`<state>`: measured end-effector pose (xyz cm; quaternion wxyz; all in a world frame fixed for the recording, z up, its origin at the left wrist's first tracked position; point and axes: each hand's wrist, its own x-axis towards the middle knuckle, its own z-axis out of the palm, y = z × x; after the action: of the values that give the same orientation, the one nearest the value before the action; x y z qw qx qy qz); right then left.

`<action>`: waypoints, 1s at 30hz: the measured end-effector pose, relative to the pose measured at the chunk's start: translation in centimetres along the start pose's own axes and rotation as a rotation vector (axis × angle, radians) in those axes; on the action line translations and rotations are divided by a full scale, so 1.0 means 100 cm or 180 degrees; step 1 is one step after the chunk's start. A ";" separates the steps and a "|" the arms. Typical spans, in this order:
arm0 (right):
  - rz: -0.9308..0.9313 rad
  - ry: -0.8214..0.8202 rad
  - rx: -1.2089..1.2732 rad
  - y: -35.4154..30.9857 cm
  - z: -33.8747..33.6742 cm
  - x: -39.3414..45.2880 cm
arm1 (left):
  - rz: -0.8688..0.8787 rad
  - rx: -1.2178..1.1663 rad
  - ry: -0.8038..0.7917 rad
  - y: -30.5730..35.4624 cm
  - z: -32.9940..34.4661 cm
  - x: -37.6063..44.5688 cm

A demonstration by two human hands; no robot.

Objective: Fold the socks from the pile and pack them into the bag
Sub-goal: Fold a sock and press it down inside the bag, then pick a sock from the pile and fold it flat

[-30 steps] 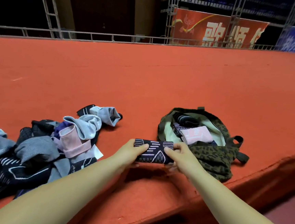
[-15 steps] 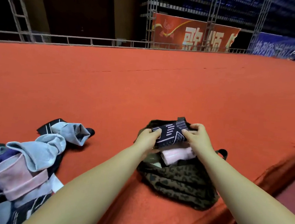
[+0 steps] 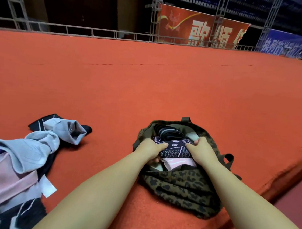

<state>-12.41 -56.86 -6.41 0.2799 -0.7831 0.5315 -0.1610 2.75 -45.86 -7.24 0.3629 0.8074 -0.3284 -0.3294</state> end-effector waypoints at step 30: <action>-0.1480 -0.1954 0.0521 -0.183 0.177 -0.248 | -0.0172 0.0068 0.0400 -0.163 -0.257 -0.278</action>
<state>1.42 -24.19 -8.16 0.4434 -0.8694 0.2170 -0.0203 11.55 -6.48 1.22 0.3652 0.8389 -0.2865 -0.2842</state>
